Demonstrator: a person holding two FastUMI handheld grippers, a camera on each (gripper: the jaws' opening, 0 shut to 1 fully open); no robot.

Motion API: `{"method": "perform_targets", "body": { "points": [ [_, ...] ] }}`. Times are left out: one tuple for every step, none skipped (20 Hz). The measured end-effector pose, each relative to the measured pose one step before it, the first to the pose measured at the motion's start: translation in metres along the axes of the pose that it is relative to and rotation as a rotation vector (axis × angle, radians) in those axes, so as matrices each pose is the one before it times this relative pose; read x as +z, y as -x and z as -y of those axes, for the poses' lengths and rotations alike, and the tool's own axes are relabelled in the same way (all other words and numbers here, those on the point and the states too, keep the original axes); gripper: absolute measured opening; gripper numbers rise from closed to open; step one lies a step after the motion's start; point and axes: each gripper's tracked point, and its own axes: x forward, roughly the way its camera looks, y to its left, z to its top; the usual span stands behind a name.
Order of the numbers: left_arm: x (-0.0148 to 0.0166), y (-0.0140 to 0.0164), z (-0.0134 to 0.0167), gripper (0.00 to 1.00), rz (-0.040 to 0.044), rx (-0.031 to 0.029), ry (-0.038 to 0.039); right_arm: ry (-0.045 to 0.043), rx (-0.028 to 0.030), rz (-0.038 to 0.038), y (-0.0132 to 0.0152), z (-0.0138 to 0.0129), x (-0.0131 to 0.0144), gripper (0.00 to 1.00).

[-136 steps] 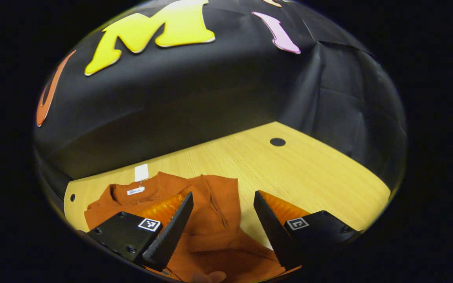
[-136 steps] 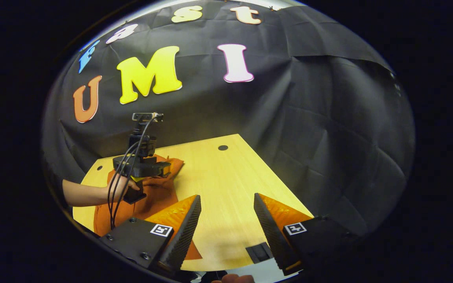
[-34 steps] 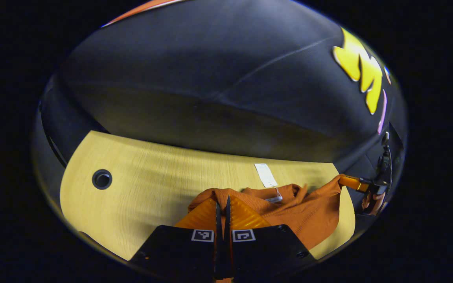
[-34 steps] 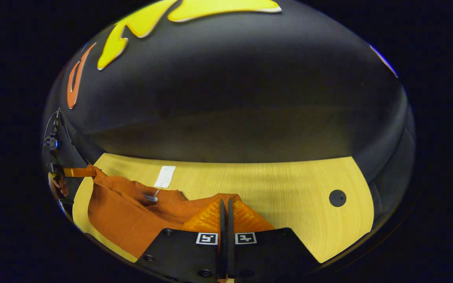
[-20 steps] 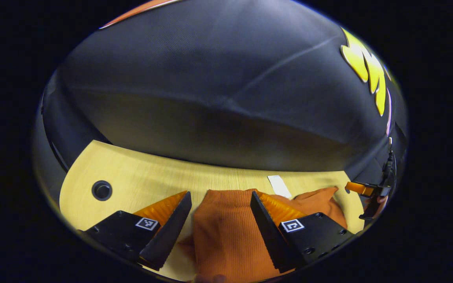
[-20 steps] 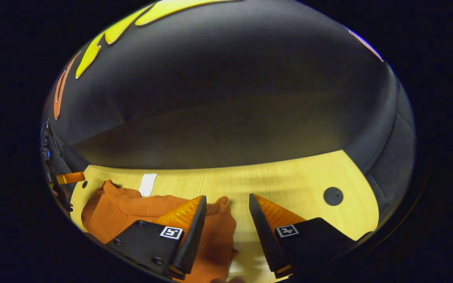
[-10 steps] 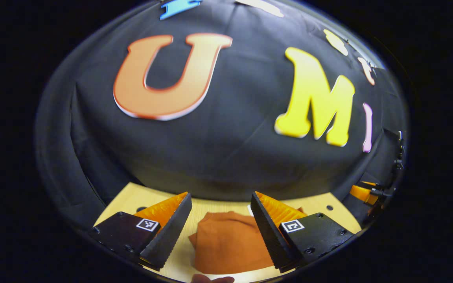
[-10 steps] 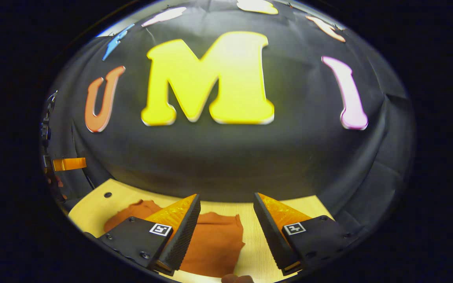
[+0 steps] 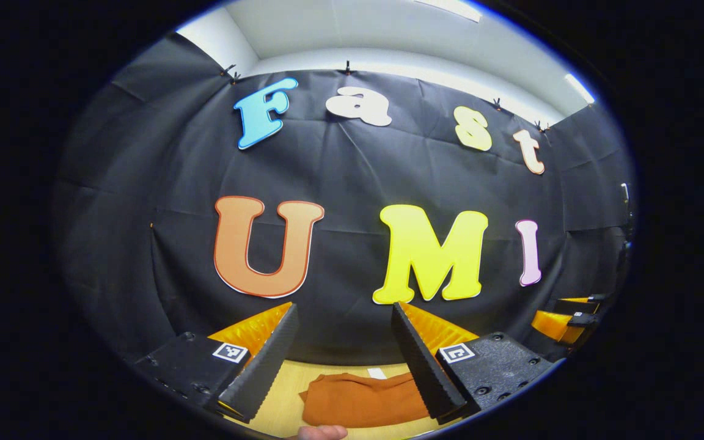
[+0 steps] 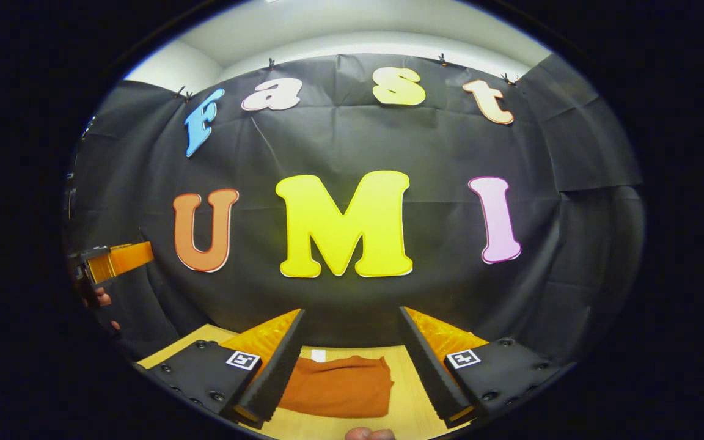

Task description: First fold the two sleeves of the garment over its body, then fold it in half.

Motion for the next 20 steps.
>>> {"method": "perform_targets", "body": {
  "points": [
    [-0.0037,0.00911,0.00512,0.98,-0.00992,-0.00363,0.00897,-0.013,0.00782,-0.00076,0.00942,-0.00589,-0.0024,0.94],
    [-0.00593,0.01331,0.00857,0.98,-0.01158,-0.01053,0.01757,0.00292,0.0056,0.0022,0.01494,-0.00682,-0.00853,0.94],
    [-0.00306,0.00837,0.00568,0.98,-0.0022,-0.00816,0.0065,0.01231,-0.00815,0.00588,0.00883,-0.00121,-0.00538,0.94],
    [-0.00556,0.00749,0.00208,0.98,-0.00295,0.00327,0.00356,0.00531,-0.01267,0.00671,0.00701,0.00165,-0.0036,0.93],
    [-0.00538,0.00686,0.00292,0.98,-0.00154,0.00168,0.00081,-0.00279,-0.00696,0.0077,0.00627,0.00067,-0.00319,0.95],
    [-0.00503,0.00648,0.00291,0.97,-0.00174,0.00149,-0.00332,0.00022,-0.0076,0.01182,0.00461,-0.00019,-0.00232,0.95],
    [-0.00423,0.006,0.00289,0.98,-0.0021,0.00375,-0.00333,0.01039,-0.00724,0.01119,0.0047,0.00069,-0.00165,0.95],
    [-0.00449,0.00528,0.00253,1.0,-0.00039,0.00488,-0.00871,0.02077,-0.00131,0.01116,0.00269,0.00062,-0.00069,0.95],
    [-0.00384,0.00374,0.00229,1.0,0.00063,-0.00213,-0.01517,0.02362,0.00029,0.00826,0.00145,0.00006,0.00034,0.95],
    [-0.00248,0.00274,0.0028,0.98,0.00253,-0.00407,-0.01669,0.0157,0.00595,0.00161,0.00028,-0.0001,-0.00059,0.95],
    [0.00029,0.00034,0.00139,1.0,0.0045,-0.00336,-0.01676,-0.00202,0.00671,0.00247,-0.00001,-0.00048,0.00166,0.93],
    [-0.00093,0.00029,-0.0002,0.97,-0.00025,0.00342,-0.01212,-0.01011,0.0017,0.00252,-0.00006,0.00072,0.00122,0.94],
    [0.00122,-0.0014,-0.0017,1.0,0.00191,0.0085,0.00047,-0.00786,-0.00036,0.00194,-0.00089,0.00061,0.00227,0.96],
    [0.00059,0.00011,-0.00089,0.98,0.00001,0.007,0.0081,0.00388,-0.00857,0.00054,-0.00066,0.00194,-0.00014,0.94],
    [-0.00097,-0.00036,-0.0005,0.98,-0.00201,0.00405,0.00429,0.00431,-0.00581,0.00214,-0.00033,0.00206,0.00119,0.93],
    [-0.0005,0.00113,-0.0006,0.98,0.00016,0.00636,-0.0015,-0.00171,-0.00214,0.00406,0.00022,-0.00077,0.00148,0.93],
    [0.00072,-0.0002,-0.0016,0.98,0.00274,0.00443,-0.00587,-0.00203,0.00287,0.0024,0.0004,-0.00139,0.00092,0.93],
    [-0.00156,0.00049,-0.00111,0.98,-0.0019,0.00249,-0.00208,0.0005,0.00257,0.00109,0.00047,-0.00109,0.00069,0.93],
    [-0.00048,-0.00055,-0.00055,0.98,-0.0021,0.00028,0.00359,0.00303,0.00307,0.00083,-0.00002,-0.0013,0.00031,0.94],
    [0.00014,0.00106,0.00012,0.98,-0.00247,0.00034,0.00507,0.0022,0.002,0.00029,0.00004,-0.00109,0.00053,0.93]
  ]
}}
